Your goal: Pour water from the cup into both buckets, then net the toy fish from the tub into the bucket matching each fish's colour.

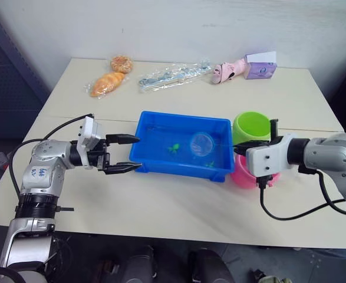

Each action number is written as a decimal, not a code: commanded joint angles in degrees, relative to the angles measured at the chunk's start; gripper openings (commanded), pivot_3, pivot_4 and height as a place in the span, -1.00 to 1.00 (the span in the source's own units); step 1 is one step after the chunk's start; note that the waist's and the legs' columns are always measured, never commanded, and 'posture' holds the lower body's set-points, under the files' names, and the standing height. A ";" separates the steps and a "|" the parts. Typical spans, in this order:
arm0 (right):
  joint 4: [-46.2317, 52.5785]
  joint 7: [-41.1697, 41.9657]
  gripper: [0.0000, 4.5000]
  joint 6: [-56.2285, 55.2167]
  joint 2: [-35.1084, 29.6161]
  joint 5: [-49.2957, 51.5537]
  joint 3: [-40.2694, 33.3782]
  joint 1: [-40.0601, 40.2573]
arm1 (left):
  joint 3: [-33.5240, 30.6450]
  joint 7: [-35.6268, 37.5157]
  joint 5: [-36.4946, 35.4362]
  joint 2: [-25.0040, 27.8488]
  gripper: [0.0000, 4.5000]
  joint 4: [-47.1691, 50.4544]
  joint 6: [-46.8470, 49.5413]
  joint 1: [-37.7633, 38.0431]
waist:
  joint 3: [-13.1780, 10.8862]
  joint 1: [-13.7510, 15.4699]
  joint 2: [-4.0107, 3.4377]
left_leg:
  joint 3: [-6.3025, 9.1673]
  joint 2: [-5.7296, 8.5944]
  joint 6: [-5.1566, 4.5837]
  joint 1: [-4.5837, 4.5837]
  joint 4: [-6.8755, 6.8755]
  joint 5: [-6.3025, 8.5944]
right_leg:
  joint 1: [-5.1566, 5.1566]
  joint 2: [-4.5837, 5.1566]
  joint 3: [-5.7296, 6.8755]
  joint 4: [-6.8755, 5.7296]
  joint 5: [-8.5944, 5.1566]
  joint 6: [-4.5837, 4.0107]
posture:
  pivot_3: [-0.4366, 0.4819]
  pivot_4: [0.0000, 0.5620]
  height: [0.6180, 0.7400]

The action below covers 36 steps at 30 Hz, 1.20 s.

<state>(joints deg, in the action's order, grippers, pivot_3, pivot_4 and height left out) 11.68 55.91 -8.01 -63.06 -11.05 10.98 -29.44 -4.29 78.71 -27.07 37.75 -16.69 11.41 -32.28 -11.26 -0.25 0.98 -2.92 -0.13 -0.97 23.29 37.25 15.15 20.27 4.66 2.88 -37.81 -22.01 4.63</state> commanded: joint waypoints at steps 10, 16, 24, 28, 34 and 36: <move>-3.52 9.24 -1.00 -0.17 1.25 -8.89 5.01 -9.27 | 1.04 -1.20 -0.27 -1.97 0.98 2.39 2.22 -1.17 | -0.01 -0.33 -0.01 | -0.03 -0.02 0.04 0.01 0.01 -0.02 | 0.05 -0.03 0.00 -0.06 0.00 0.00 | -0.05 -0.47 1.00; 3.42 19.20 -1.00 10.03 2.42 -9.15 7.38 -10.21 | 1.34 -1.09 -0.18 -2.61 0.98 1.99 2.17 -1.87 | -0.01 -0.15 -0.01 | -0.03 -0.01 0.04 0.01 0.02 -0.02 | 0.04 -0.02 0.00 -0.06 0.00 0.00 | -0.05 -0.47 1.00; 8.58 23.73 -1.00 21.21 5.53 -6.09 6.50 -10.83 | 1.31 -1.38 -0.50 -2.87 0.98 2.62 2.38 -1.81 | -0.01 -0.04 -0.01 | -0.01 -0.01 0.03 0.01 0.06 -0.01 | 0.02 -0.01 0.00 -0.06 0.00 0.00 | -0.05 -0.47 1.00; 10.39 22.16 -1.00 28.97 8.23 -2.91 3.93 -9.49 | 1.07 -1.67 -0.73 -2.63 0.98 3.28 2.64 -1.26 | -0.01 -0.10 -0.01 | 0.01 -0.02 0.04 0.01 0.04 -0.02 | 0.03 -0.01 0.02 -0.06 0.00 0.00 | -0.05 -0.47 1.00; 11.59 19.38 -1.00 37.89 9.81 2.17 -0.36 -7.52 | 0.60 -2.24 -0.98 -2.32 0.98 4.55 3.21 -0.14 | -0.01 -0.04 -0.01 | 0.01 -0.01 0.04 0.01 0.04 -0.02 | 0.03 -0.01 0.02 -0.08 0.00 0.00 | -0.05 -0.47 1.00; 12.06 18.34 -1.00 41.27 10.53 4.71 -2.09 -6.98 | 0.46 -2.46 -1.07 -2.20 0.98 4.96 3.43 0.23 | -0.01 -0.11 -0.01 | 0.01 -0.01 0.03 0.01 0.04 -0.02 | 0.03 -0.01 0.02 -0.08 0.00 0.00 | -0.05 -0.47 1.00</move>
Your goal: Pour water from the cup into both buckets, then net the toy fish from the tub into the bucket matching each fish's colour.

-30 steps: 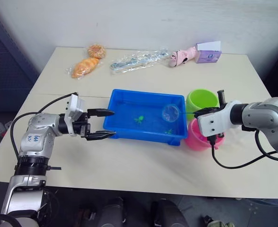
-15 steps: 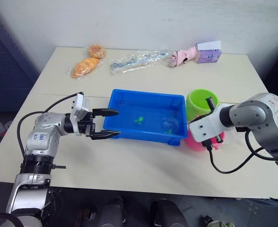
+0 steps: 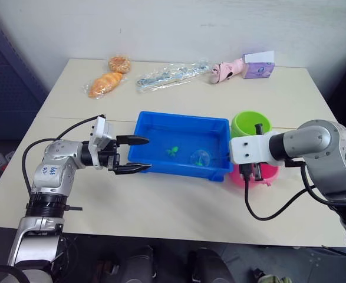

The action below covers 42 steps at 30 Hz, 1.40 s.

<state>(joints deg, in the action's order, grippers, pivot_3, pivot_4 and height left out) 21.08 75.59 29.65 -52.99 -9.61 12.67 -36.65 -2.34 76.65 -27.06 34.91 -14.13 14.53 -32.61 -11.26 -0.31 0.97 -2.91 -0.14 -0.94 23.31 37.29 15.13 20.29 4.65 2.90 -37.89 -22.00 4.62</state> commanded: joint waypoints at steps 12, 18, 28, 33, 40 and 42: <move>0.08 -10.03 -1.00 11.74 3.99 16.76 -17.25 5.94 | -1.86 -1.12 -1.49 1.30 0.98 4.33 1.72 1.73 | 0.00 0.06 0.00 | 0.00 0.01 -0.01 0.00 -0.01 0.00 | -0.01 0.00 0.00 0.00 0.00 0.00 | -0.05 -0.47 1.00; 2.95 -16.36 -1.00 15.36 5.65 22.67 -25.64 8.67 | -3.37 -4.11 -3.59 -0.92 0.98 4.54 4.00 0.22 | 0.00 0.04 0.00 | 0.00 0.00 -0.01 0.00 -0.05 0.00 | -0.01 0.00 0.00 0.01 0.00 0.00 | -0.05 -0.47 1.00; 1.07 -24.07 -1.00 8.85 -0.24 20.38 -34.87 16.49 | -3.44 -10.51 -5.92 -5.78 0.98 5.73 8.63 -4.08 | 0.00 0.28 0.00 | 0.00 0.04 -0.01 0.01 -0.05 0.00 | -0.02 0.00 0.00 0.03 0.00 0.00 | -0.05 -0.47 1.00; -2.76 -27.11 -1.00 1.83 -2.23 17.28 -34.91 20.20 | -1.71 -11.03 -4.14 -7.03 0.98 5.49 7.81 -4.54 | 0.00 0.04 0.00 | -0.06 0.02 0.01 -0.02 -0.05 -0.01 | -0.03 -0.04 -0.04 0.01 0.00 0.01 | -0.05 -0.47 1.00; -11.38 -37.08 -1.00 -20.32 -5.05 2.52 -28.53 24.71 | -0.95 -12.27 -3.16 -8.50 0.98 4.96 6.78 -5.32 | 0.00 0.16 0.00 | -0.06 0.01 0.05 -0.02 -0.05 -0.04 | -0.02 -0.06 -0.03 0.02 0.00 0.01 | -0.05 -0.47 1.00; -14.07 -40.25 -1.00 -26.38 -5.95 -1.71 -26.61 25.45 | -0.95 -12.32 -3.01 -8.64 0.98 4.91 6.59 -5.44 | 0.00 0.14 0.00 | -0.07 0.02 0.06 -0.02 -0.06 -0.04 | -0.02 -0.06 -0.04 0.02 0.00 0.01 | -0.05 -0.47 1.00</move>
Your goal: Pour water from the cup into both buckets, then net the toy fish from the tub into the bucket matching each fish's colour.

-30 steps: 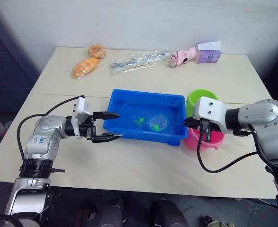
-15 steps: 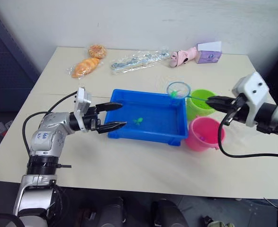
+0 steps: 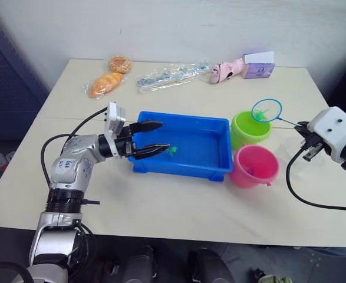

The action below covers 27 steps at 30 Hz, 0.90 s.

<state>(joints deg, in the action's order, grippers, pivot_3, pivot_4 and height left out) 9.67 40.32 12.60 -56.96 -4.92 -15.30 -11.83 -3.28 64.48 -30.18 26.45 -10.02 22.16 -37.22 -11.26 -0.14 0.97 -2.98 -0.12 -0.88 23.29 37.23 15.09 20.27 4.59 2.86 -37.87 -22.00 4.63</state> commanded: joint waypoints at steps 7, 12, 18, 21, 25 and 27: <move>-9.76 -15.72 -1.00 -26.36 -5.36 -18.58 5.89 0.39 | -0.25 -0.52 0.36 -0.48 0.98 1.00 -1.54 -0.63 | 0.00 -0.08 0.00 | -0.02 -0.01 0.05 0.00 0.00 -0.03 | 0.01 -0.02 -0.01 0.00 0.00 0.00 | -0.05 -0.47 1.00; -15.28 -25.55 -1.00 -36.74 -7.94 -27.47 8.56 -0.18 | -0.08 -0.44 0.32 -0.56 0.98 1.54 -1.95 0.36 | 0.00 -0.05 -0.01 | -0.02 -0.01 0.05 0.00 0.00 -0.03 | 0.01 -0.02 -0.01 0.00 0.00 0.00 | -0.05 -0.47 1.00; -20.31 -35.03 -1.00 -45.26 -11.64 -36.75 11.74 -1.53 | 0.12 -0.43 0.55 -0.63 0.98 1.06 -2.08 0.18 | 0.00 -0.15 -0.01 | -0.02 -0.02 0.07 0.00 0.00 -0.05 | 0.01 -0.03 -0.01 0.00 0.00 0.00 | -0.05 -0.47 1.00; -24.08 -39.99 -1.00 -48.28 -13.22 -40.22 13.17 -2.17 | 0.40 -0.36 0.87 -0.74 0.98 0.62 -2.33 0.02 | 0.00 -0.10 -0.01 | -0.02 -0.02 0.08 -0.01 0.00 -0.05 | 0.02 -0.04 -0.02 -0.01 0.00 0.00 | -0.05 -0.47 1.00; -25.39 -44.92 -1.00 -49.22 -14.07 -43.15 13.54 -3.55 | 0.34 -0.39 0.92 -0.96 0.98 0.55 -2.45 0.11 | 0.01 -0.15 -0.02 | -0.03 -0.02 0.08 -0.01 0.00 -0.05 | 0.02 -0.03 -0.02 -0.01 0.00 0.00 | -0.05 -0.47 1.00; -25.89 -46.26 -1.00 -50.51 -14.16 -44.10 14.67 -3.89 | 0.40 -0.21 0.85 -0.93 0.98 0.62 -2.28 0.33 | 0.01 -0.24 -0.03 | -0.04 -0.03 0.09 -0.01 0.00 -0.06 | 0.02 -0.06 -0.03 -0.01 0.00 0.00 | -0.05 -0.47 1.00</move>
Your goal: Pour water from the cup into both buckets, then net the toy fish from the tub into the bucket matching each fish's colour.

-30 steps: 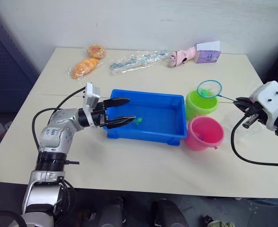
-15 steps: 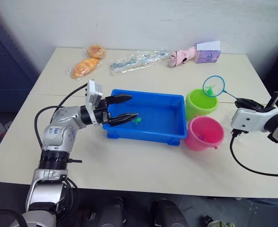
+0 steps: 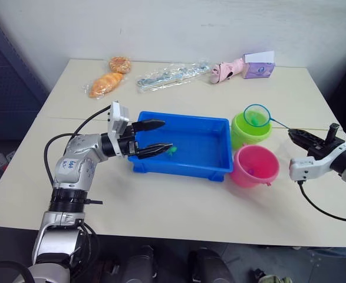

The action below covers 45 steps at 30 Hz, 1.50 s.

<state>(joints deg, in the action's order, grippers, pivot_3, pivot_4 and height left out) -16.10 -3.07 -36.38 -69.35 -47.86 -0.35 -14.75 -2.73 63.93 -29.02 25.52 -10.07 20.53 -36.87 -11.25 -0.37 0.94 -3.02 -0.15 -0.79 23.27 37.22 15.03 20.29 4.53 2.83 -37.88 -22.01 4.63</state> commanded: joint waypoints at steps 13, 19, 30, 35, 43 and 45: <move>-0.32 -3.60 -1.00 -0.69 -0.93 -0.25 -0.33 -0.87 | 0.29 0.95 -0.21 0.39 0.98 0.86 -0.68 0.09 | 0.01 0.10 -0.01 | 0.00 0.00 0.01 0.00 0.00 -0.01 | 0.00 -0.01 0.00 -0.01 0.00 0.00 | -0.05 -0.47 1.00; -1.37 -2.15 -1.00 0.72 -0.57 1.09 -0.42 0.05 | 0.24 0.43 -0.51 0.23 0.98 2.09 -0.33 0.98 | 0.01 0.00 -0.01 | -0.03 0.00 0.00 0.00 0.00 -0.02 | 0.00 0.00 -0.02 -0.03 0.00 0.00 | -0.05 -0.47 1.00; -3.46 -3.49 -1.00 -0.12 -0.66 0.36 1.02 -2.37 | 0.25 0.25 -0.44 0.28 0.98 2.95 -0.57 1.51 | 0.02 0.08 -0.02 | -0.02 -0.01 0.00 -0.01 0.01 -0.02 | 0.00 -0.01 -0.02 -0.04 0.00 0.00 | -0.05 -0.47 1.00; -5.01 -5.14 -1.00 -0.17 -1.12 0.14 1.26 -1.88 | 0.30 0.28 -0.59 0.32 0.98 3.23 -0.53 1.82 | 0.02 0.10 -0.03 | -0.02 0.00 0.00 -0.01 0.01 -0.02 | 0.00 0.00 -0.02 -0.04 0.00 0.00 | -0.05 -0.47 1.00; -4.43 -5.66 -1.00 -1.22 -0.14 -0.03 2.81 -1.75 | 0.31 0.29 -0.65 0.14 0.98 3.21 -0.69 1.69 | 0.02 -0.16 -0.04 | -0.03 -0.02 0.01 -0.02 0.01 -0.03 | 0.00 -0.03 -0.02 -0.05 0.00 0.00 | -0.05 -0.47 1.00; -6.98 -6.62 -1.00 1.07 -0.60 0.23 1.79 -3.53 | 0.20 0.13 -0.78 0.25 0.98 3.66 -0.47 1.99 | 0.02 -0.12 -0.04 | -0.03 -0.01 0.01 -0.02 0.01 -0.03 | 0.00 -0.02 -0.03 -0.07 0.00 0.00 | -0.05 -0.47 1.00</move>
<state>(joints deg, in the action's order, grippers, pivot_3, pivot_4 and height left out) -22.14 -8.25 -37.39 -68.93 -48.41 4.28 -16.78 -1.86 63.94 -28.91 25.54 -9.23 20.56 -35.20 -11.23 -0.49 0.90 -3.06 -0.15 -0.78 23.25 37.24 14.99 20.29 4.52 2.80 -37.96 -22.01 4.63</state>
